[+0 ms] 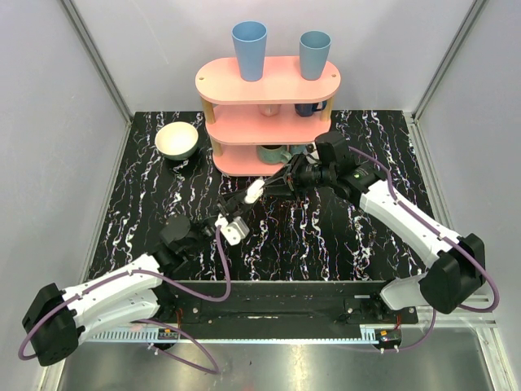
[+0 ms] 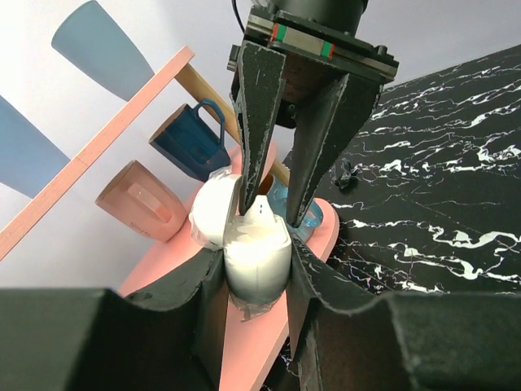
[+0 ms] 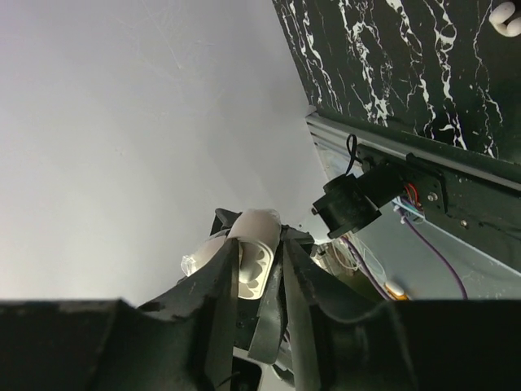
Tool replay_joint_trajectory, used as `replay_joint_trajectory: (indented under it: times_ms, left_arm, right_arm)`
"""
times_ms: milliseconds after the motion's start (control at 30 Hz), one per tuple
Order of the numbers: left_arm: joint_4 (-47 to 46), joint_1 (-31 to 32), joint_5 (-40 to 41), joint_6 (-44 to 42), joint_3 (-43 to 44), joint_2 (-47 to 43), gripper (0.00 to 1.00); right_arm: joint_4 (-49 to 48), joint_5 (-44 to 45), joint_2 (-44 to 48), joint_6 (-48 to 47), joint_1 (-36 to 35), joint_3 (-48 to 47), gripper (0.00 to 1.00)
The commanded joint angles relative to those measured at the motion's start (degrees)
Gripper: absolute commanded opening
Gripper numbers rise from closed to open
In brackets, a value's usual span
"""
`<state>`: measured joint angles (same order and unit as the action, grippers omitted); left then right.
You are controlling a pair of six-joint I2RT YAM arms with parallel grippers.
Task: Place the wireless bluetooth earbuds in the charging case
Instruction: Insert the right earbud into the right side groove of the charging case.
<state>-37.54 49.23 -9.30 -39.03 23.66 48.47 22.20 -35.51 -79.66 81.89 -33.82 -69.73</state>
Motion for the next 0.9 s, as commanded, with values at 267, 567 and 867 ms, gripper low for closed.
replay_joint_trajectory:
  times_ms: [267,567,867]
  left_arm:
    - [-11.50,0.95,2.35,5.45,-0.10,-0.83,0.00]
    - [-11.94,0.95,4.90,6.24,-0.90,-0.92,0.00]
    - [-13.00,0.95,8.94,9.66,-1.07,-3.73,0.00]
  right_arm:
    - [0.48,5.62,3.89,-5.86,-0.72,-2.42,0.46]
    - [0.04,8.43,6.27,-8.41,-0.72,-2.78,0.49]
    - [-0.48,15.37,9.61,-14.02,-0.45,-0.67,0.50]
